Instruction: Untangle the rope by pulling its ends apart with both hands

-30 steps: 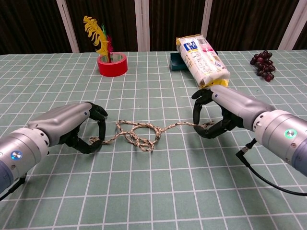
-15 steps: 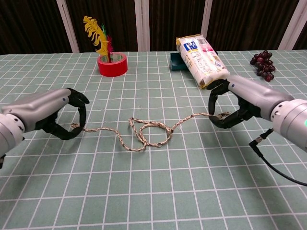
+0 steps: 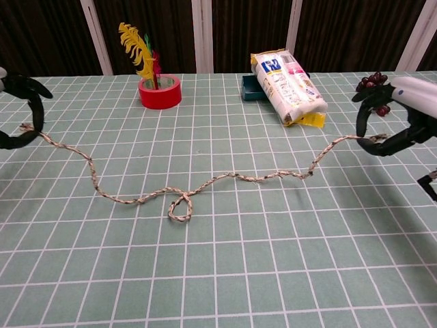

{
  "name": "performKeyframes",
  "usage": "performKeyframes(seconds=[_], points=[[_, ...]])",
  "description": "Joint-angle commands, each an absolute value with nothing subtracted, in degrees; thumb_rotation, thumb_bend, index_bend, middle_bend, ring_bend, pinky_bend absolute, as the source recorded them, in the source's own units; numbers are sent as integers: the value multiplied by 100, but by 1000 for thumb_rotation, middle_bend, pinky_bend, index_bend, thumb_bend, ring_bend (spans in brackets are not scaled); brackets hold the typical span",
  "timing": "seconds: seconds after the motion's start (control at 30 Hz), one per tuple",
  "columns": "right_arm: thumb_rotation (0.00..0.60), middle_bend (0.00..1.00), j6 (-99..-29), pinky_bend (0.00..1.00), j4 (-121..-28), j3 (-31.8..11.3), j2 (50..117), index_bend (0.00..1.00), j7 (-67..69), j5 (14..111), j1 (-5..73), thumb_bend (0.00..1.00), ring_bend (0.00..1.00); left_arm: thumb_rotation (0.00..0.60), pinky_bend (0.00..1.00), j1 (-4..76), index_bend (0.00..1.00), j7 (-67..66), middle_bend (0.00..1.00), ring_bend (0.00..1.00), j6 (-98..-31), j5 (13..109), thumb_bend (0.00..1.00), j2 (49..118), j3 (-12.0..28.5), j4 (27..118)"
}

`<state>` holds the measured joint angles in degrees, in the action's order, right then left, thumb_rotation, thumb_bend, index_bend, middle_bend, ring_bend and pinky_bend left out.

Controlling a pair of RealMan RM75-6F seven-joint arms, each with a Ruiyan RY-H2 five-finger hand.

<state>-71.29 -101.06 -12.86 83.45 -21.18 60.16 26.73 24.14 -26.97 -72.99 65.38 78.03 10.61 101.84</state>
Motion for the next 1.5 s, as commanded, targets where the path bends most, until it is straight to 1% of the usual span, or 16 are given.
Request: performKeyframes(seconds=[0.03, 0.27, 0.5, 0.87, 1.03, 1.5], points=[[600, 159, -7180, 0, -10164, -1229, 8160, 659, -2006, 6066, 2558, 485, 0, 600, 0, 2242, 584, -2452, 156, 0, -7387, 6671, 550, 7534, 950, 10296], [600, 160, -7257, 0, -10089, -1228, 7844, 660, -1697, 6039, 2352, 488, 0, 600, 0, 2013, 584, -2050, 156, 0, -7472, 6832, 550, 7245, 771, 10225], [600, 162, -7260, 0, -9871, -1294, 7663, 662, -1477, 5950, 2252, 491, 0, 600, 0, 1921, 584, -1857, 156, 0, -7466, 6876, 550, 7177, 685, 10006], [600, 163, -7249, 0, -9380, -1411, 7606, 663, -1284, 5755, 2171, 491, 0, 600, 0, 1885, 584, -1784, 157, 0, -7444, 6863, 551, 7267, 657, 9663], [600, 163, -7188, 0, -9210, -1396, 7597, 663, -1218, 5726, 2142, 491, 0, 600, 0, 1863, 584, -1741, 157, 0, -7373, 6781, 551, 7324, 633, 9531], [600, 163, -6976, 0, -8639, -1325, 7785, 662, -1112, 5607, 2095, 493, 0, 600, 0, 1942, 584, -1942, 157, 0, -7157, 6695, 551, 7780, 544, 9101]])
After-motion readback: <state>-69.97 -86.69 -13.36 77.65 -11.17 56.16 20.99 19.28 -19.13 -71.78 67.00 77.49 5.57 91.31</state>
